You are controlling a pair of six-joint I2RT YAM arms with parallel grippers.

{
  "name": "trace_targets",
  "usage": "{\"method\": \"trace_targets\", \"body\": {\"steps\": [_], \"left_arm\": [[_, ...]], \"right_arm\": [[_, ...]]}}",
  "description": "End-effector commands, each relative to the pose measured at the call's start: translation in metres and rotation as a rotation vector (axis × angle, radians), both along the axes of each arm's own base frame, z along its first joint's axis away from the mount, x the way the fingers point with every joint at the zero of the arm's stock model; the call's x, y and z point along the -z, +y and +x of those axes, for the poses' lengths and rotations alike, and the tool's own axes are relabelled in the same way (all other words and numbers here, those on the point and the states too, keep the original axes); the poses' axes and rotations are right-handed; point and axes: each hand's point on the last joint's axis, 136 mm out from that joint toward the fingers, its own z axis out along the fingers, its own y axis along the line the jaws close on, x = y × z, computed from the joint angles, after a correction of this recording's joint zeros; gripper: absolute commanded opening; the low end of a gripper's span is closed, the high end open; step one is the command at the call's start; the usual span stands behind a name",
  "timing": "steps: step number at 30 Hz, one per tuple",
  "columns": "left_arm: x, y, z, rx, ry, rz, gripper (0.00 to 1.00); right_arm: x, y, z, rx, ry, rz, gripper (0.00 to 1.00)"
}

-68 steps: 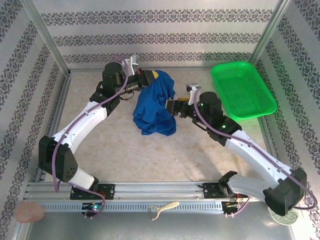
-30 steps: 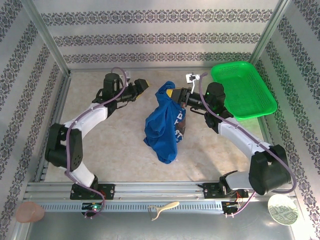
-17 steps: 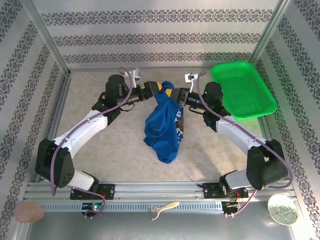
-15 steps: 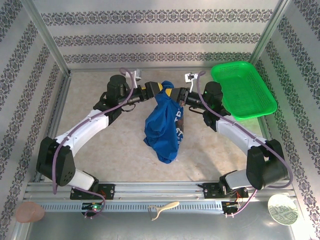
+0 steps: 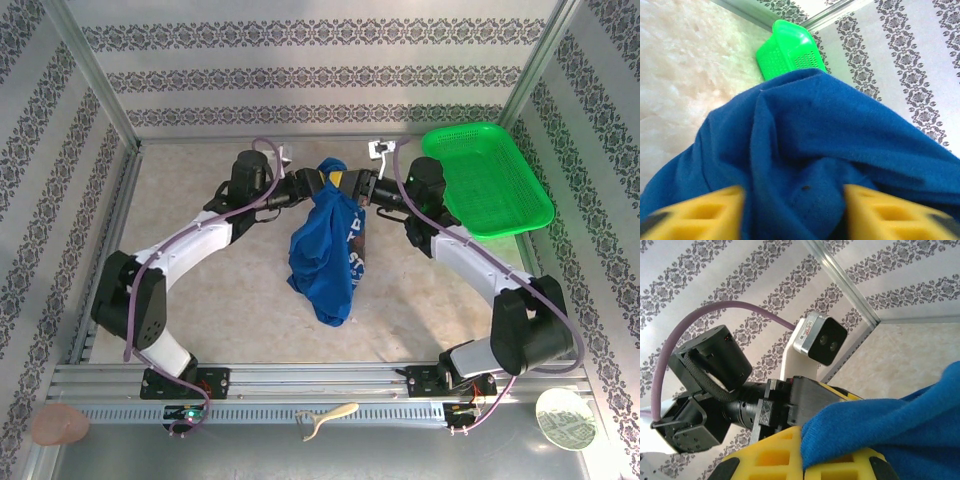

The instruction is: Fold the inside-out t-shirt

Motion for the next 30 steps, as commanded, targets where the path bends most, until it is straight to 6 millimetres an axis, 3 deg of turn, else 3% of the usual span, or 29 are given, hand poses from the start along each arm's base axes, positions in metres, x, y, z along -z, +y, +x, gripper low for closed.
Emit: {"method": "trace_targets", "body": {"steps": [1,4,6,8,9,11,15,16,18,20,22,25,30], "left_arm": [[-0.044,-0.012,0.023,0.004,-0.087,-0.069,0.0],[-0.09,-0.009,0.047,-0.013,-0.17,-0.084,0.0],[-0.117,-0.006,0.05,-0.019,-0.232,-0.072,0.0],[-0.127,-0.005,0.044,-0.008,-0.271,-0.06,0.0],[-0.122,-0.005,0.04,0.004,-0.275,-0.062,0.0],[-0.102,-0.002,0.03,0.009,-0.274,-0.068,0.0],[-0.03,0.008,0.001,0.01,-0.248,-0.077,0.0],[-0.006,0.011,-0.008,0.012,-0.227,-0.074,0.0],[0.038,0.015,-0.026,0.007,-0.181,-0.075,0.0],[0.069,0.015,-0.041,0.025,-0.154,-0.08,0.0],[0.091,0.014,-0.052,0.037,-0.124,-0.092,0.0],[0.104,0.013,-0.064,0.047,-0.111,-0.132,0.0],[0.112,0.007,-0.073,0.078,-0.105,-0.141,0.0]], "right_arm": [[-0.048,-0.011,0.027,0.037,-0.089,0.056,0.0],[-0.082,-0.028,0.048,0.074,-0.101,0.099,0.0],[-0.095,-0.037,0.05,0.099,-0.106,0.106,0.0],[-0.085,-0.042,0.044,0.127,-0.084,0.076,0.0],[-0.071,-0.045,0.041,0.154,-0.06,0.056,0.0],[-0.03,-0.049,0.032,0.203,0.008,0.016,0.0],[0.079,-0.057,0.002,0.308,0.162,-0.099,0.0],[0.102,-0.059,-0.005,0.325,0.19,-0.127,0.13],[0.148,-0.071,-0.018,0.381,0.257,-0.202,0.49],[0.171,-0.081,-0.029,0.416,0.289,-0.234,0.59],[0.18,-0.085,-0.039,0.424,0.287,-0.278,0.61],[0.183,-0.082,-0.055,0.404,0.251,-0.411,0.61],[0.164,-0.064,-0.071,0.34,0.114,-0.579,0.67]]}}
